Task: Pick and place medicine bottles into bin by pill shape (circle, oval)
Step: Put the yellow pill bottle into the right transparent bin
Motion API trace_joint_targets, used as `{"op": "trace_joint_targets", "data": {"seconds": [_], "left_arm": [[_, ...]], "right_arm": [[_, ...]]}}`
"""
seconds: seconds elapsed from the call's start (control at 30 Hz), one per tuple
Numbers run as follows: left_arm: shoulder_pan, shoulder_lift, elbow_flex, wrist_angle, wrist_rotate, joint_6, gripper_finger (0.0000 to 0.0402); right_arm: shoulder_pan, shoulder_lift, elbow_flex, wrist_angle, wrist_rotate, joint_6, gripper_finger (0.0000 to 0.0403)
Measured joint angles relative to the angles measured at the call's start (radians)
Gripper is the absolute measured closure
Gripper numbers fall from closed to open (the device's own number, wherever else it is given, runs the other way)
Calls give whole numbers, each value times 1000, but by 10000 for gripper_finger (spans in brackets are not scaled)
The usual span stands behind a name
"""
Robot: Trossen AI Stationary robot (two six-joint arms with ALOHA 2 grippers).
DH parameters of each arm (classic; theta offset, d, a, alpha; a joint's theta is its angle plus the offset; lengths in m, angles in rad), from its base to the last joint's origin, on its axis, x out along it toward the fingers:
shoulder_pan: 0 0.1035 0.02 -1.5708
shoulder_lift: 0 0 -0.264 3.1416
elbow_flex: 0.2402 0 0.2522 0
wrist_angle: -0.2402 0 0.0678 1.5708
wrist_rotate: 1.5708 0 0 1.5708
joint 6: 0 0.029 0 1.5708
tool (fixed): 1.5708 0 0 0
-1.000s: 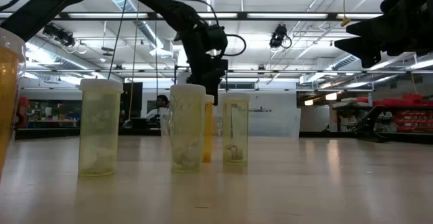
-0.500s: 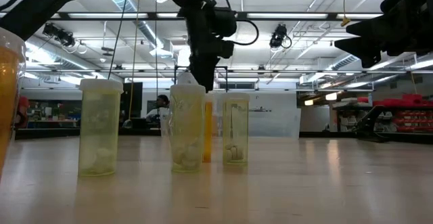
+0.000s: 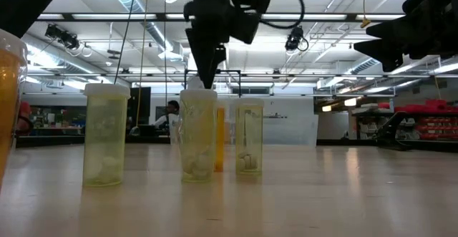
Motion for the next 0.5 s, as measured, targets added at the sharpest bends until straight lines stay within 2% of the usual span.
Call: {"op": "trace_joint_targets", "data": {"seconds": [0.2,0.5], "left_arm": [[-93,0,0,6,0,-29,129],[-172,0,0,62,-2,-43,159]], "right_arm": [[0,0,0,0,0,0,148],[0,0,0,0,0,0,148]]}}
